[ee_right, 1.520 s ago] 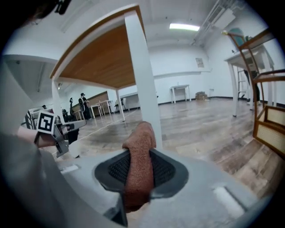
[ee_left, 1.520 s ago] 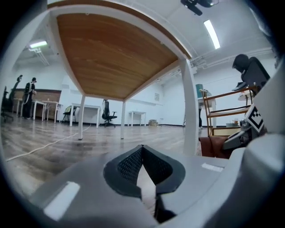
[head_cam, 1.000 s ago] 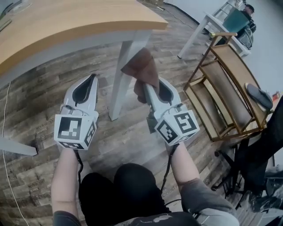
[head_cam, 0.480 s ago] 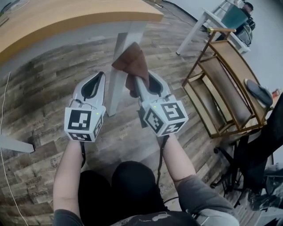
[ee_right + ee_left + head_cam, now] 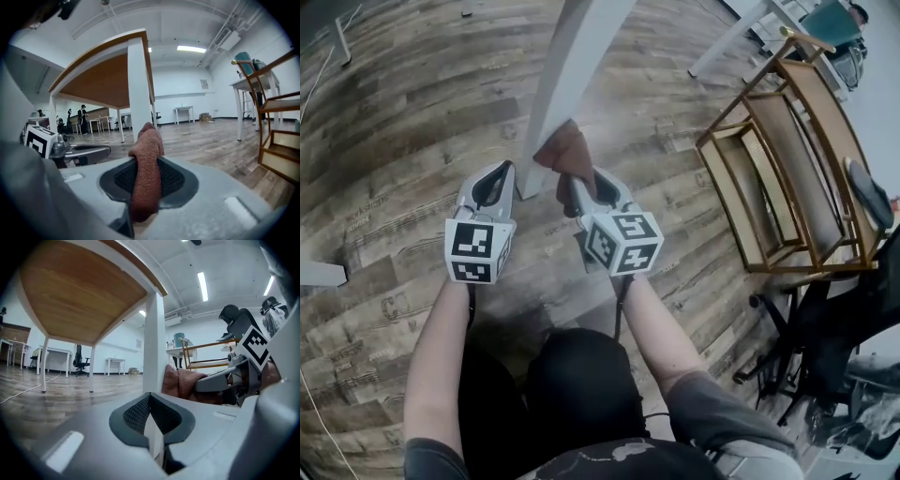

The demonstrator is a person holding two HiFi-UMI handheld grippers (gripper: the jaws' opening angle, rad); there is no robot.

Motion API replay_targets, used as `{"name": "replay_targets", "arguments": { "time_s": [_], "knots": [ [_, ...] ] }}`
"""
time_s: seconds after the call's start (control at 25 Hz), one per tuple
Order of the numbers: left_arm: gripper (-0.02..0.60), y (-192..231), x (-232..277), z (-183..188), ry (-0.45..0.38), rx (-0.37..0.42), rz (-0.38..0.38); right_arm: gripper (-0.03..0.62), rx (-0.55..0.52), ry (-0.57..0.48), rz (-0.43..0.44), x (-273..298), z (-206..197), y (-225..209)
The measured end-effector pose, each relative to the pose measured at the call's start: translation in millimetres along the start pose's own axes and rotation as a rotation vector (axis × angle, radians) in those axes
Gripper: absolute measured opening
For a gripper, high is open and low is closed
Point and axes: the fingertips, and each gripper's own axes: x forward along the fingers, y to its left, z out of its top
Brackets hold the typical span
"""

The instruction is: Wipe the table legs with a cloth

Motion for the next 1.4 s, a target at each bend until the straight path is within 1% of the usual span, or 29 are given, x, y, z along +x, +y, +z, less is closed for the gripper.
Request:
{"name": "replay_targets", "arguments": {
  "time_s": [0.08, 0.16, 0.24, 0.28, 0.4, 0.44, 0.56, 0.6, 0.68, 0.8, 0.96, 1.08, 1.12, 1.2, 1.28, 1.4],
  "knots": [
    [0.019, 2, -2, -19, 0.011, -0.043, 0.016, 0.084, 0.002, 0.048, -0.002, 8, -28, -2],
    [0.019, -1, -4, -36, 0.025, -0.088, 0.015, 0.084, 0.001, 0.097, 0.001, 17, -55, -2],
    [0.02, -6, -6, -53, 0.041, -0.101, 0.005, 0.084, -0.008, 0.148, 0.004, 26, -81, -1],
    [0.019, -9, -7, -61, 0.049, -0.103, 0.004, 0.084, -0.03, 0.174, 0.0, 30, -94, 0],
    [0.02, -19, -11, -84, 0.08, -0.122, 0.0, 0.084, -0.144, 0.255, -0.029, 44, -132, -1],
    [0.019, -25, -11, -92, 0.098, -0.111, -0.014, 0.084, -0.159, 0.284, -0.037, 48, -144, -2],
    [0.02, -39, -9, -111, 0.148, -0.038, -0.058, 0.084, -0.131, 0.359, -0.046, 57, -174, -6],
    [0.02, -40, -9, -114, 0.153, -0.036, -0.061, 0.084, -0.123, 0.378, -0.045, 59, -181, -6],
    [0.02, -40, -9, -116, 0.157, -0.068, -0.056, 0.084, -0.114, 0.408, -0.039, 62, -192, -6],
    [0.02, -39, -10, -117, 0.159, -0.089, -0.051, 0.084, -0.09, 0.427, -0.039, 63, -199, -7],
    [0.02, -31, -8, -109, 0.141, -0.08, -0.039, 0.084, -0.052, 0.388, -0.046, 58, -189, -11],
    [0.02, -23, -7, -91, 0.112, -0.119, -0.012, 0.084, -0.059, 0.344, -0.09, 49, -168, -28],
    [0.02, -23, -5, -81, 0.096, -0.125, -0.012, 0.084, -0.063, 0.32, -0.106, 47, -155, -35],
    [0.02, -23, 0, -57, 0.059, -0.108, -0.024, 0.084, -0.079, 0.261, -0.129, 44, -123, -45],
    [0.02, -22, 4, -30, 0.017, -0.079, -0.033, 0.084, -0.122, 0.191, -0.142, 41, -86, -53],
    [0.02, -14, 9, 15, -0.047, -0.048, -0.018, 0.084, -0.192, 0.077, -0.15, 32, -22, -56]
  ]
}}
